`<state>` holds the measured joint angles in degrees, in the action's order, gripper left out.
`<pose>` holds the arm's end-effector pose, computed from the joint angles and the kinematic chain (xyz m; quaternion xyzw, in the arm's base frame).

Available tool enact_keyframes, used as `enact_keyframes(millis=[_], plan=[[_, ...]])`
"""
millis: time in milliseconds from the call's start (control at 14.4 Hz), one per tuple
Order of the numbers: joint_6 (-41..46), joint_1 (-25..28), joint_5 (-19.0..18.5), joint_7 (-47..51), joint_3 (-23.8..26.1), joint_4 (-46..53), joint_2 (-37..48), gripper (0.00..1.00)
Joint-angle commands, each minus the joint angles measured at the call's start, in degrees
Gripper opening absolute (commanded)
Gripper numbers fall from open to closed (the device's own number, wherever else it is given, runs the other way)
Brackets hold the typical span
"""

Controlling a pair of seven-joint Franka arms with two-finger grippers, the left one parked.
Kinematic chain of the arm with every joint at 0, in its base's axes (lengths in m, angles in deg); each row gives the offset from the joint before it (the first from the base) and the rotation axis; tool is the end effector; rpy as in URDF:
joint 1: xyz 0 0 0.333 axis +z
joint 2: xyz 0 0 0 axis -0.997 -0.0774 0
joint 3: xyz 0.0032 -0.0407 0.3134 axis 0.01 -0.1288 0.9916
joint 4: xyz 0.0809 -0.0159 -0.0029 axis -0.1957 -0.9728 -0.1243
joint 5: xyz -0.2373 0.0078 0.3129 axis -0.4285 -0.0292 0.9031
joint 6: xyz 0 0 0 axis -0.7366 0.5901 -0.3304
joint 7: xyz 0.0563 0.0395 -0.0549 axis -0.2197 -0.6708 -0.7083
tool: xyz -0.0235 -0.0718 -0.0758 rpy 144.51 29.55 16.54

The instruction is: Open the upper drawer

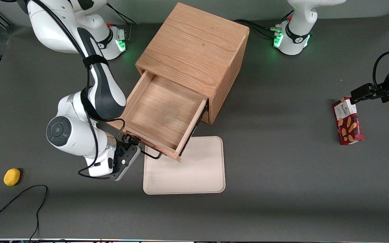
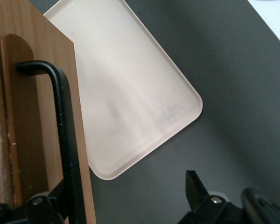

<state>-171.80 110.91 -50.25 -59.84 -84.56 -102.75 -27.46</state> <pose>0.6908 0.2350 0.3861 -0.8922 -0.4427 -0.0451 0.0773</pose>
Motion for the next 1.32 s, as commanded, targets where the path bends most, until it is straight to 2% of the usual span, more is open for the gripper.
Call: enact_keyframes(millis=[0,834,1252], plan=[[0.6,-0.6,2.1,-1.9,0.2,2.3,-1.2,1.0],[7.4,-2.1,4.1,-0.6,0.0,2.3,4.5,1.0],[12.3,-2.5,3.2,3.3,-0.5,1.7,10.7,1.0]])
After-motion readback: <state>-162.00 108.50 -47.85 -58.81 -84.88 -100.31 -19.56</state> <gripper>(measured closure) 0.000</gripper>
